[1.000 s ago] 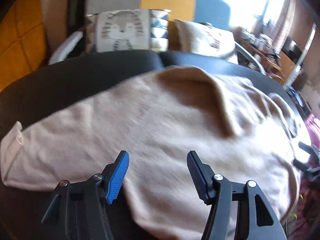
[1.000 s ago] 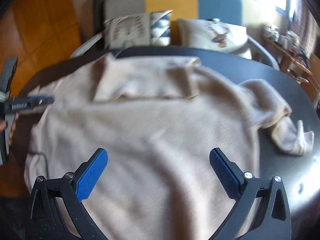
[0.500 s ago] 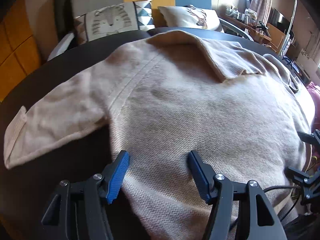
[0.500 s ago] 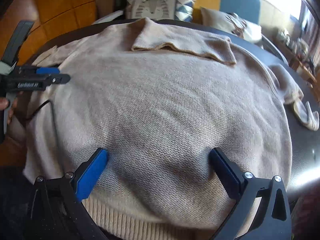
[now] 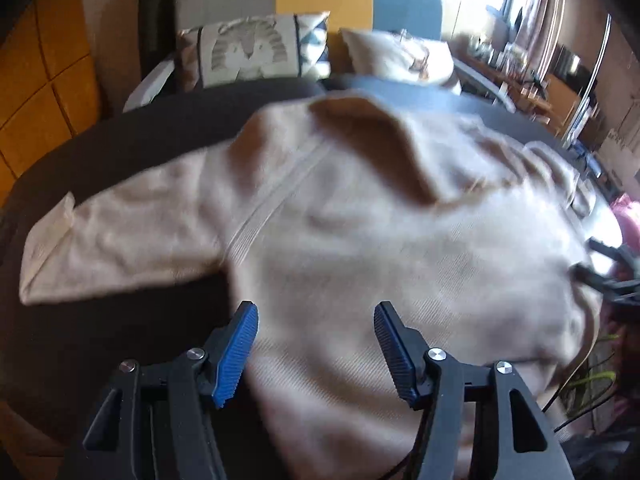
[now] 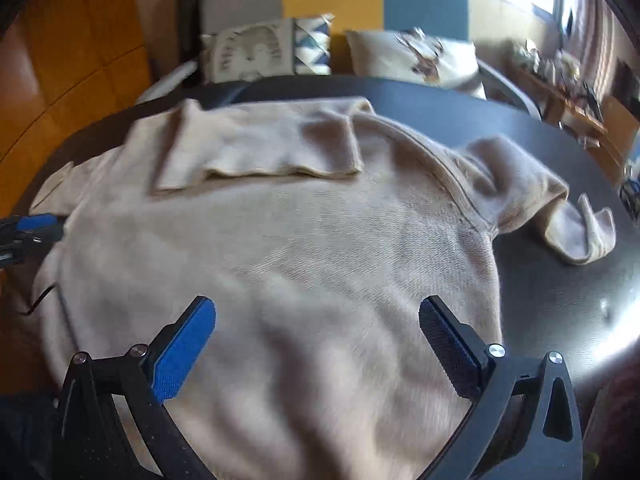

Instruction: Fold clothes

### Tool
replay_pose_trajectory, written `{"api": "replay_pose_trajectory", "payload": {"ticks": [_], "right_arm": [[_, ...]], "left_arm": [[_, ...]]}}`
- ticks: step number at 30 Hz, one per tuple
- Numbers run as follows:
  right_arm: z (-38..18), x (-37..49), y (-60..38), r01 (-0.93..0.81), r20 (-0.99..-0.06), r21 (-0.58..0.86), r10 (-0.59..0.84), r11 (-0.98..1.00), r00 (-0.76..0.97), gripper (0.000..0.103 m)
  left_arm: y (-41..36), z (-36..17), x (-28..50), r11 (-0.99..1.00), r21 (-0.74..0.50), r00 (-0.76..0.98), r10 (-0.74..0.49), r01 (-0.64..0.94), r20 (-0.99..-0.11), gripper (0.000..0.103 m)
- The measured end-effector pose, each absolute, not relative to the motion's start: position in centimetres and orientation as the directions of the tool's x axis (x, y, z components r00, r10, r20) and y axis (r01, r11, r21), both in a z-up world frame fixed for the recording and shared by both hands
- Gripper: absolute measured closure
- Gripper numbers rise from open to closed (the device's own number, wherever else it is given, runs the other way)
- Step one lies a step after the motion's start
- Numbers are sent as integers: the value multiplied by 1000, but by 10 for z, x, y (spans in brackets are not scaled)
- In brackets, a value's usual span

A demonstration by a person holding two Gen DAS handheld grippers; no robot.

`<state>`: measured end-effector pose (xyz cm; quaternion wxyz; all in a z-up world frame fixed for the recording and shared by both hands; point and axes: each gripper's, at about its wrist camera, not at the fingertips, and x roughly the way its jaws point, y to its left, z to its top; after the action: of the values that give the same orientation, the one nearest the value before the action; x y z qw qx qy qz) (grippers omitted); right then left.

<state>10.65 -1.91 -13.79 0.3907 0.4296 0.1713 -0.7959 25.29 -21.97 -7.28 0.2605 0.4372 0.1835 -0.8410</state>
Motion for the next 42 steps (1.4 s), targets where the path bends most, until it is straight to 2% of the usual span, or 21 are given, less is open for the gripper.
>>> {"api": "replay_pose_trajectory", "payload": {"ticks": [2, 5, 14, 20, 23, 32, 35, 40, 42], "right_arm": [[-151, 103, -24, 758, -842, 97, -459, -645, -283, 0], [-160, 128, -24, 781, -823, 8, -447, -625, -350, 0], [-159, 159, -2, 792, -796, 21, -489, -610, -356, 0], [-157, 145, -10, 804, -826, 34, -470, -593, -312, 0], [-145, 130, -3, 795, -811, 91, -508, -599, -290, 0], [-85, 6, 5, 668, -714, -1, -467, -744, -522, 0], [-84, -35, -16, 639, -725, -57, -408, -767, -555, 0], [-123, -77, -46, 667, -810, -186, -272, -722, -519, 0], [-141, -89, -37, 648, -845, -193, -211, -737, -492, 0]], "left_arm": [[-219, -77, 238, -809, -70, -479, -273, 583, -834, 41], [-216, -86, 221, -823, -50, -467, -270, 566, -842, 41], [-208, -112, 243, -808, -29, -444, -292, 588, -847, 39], [-202, -113, 269, -784, -27, -442, -321, 620, -838, 38], [-204, -113, 276, -776, -26, -425, -317, 630, -848, 39], [-219, -104, 237, -769, -36, -393, -285, 639, -874, 40], [-224, -101, 220, -772, -39, -391, -278, 635, -877, 40], [-231, -96, 191, -776, -43, -389, -266, 629, -882, 40], [-233, -103, 190, -774, -33, -368, -262, 632, -892, 41]]}}
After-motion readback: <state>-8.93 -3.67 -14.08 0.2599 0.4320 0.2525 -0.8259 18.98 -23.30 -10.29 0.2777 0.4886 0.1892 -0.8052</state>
